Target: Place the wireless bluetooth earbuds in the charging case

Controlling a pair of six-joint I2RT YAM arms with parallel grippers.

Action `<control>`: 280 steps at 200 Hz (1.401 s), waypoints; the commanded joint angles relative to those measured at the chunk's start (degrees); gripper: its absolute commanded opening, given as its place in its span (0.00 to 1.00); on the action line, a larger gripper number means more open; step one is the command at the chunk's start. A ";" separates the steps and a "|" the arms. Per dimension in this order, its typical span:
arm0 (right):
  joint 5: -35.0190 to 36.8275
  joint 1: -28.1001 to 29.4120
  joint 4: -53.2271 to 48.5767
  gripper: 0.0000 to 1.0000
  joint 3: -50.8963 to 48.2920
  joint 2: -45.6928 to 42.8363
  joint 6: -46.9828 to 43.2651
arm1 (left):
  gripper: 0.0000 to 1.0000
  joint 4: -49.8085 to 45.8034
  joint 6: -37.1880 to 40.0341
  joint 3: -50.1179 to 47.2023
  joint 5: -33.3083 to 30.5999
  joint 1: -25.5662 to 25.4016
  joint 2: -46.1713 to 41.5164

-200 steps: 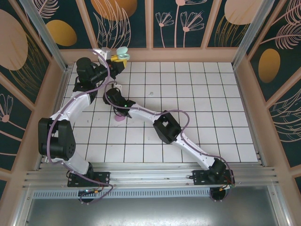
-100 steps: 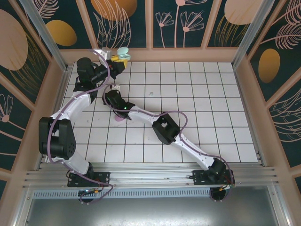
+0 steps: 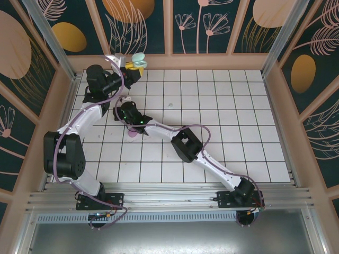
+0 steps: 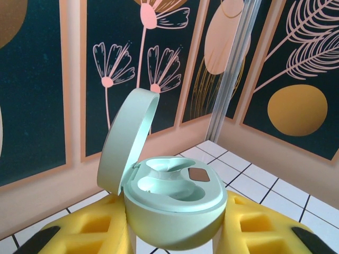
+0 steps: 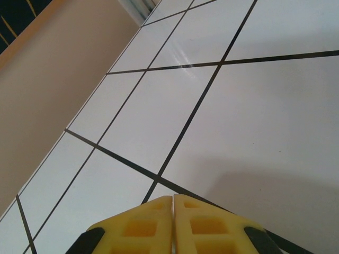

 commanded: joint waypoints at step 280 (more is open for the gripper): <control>-12.08 3.14 -6.13 0.39 -12.37 -13.22 -18.21 | 0.00 -3.85 0.83 -0.72 0.83 0.50 -3.78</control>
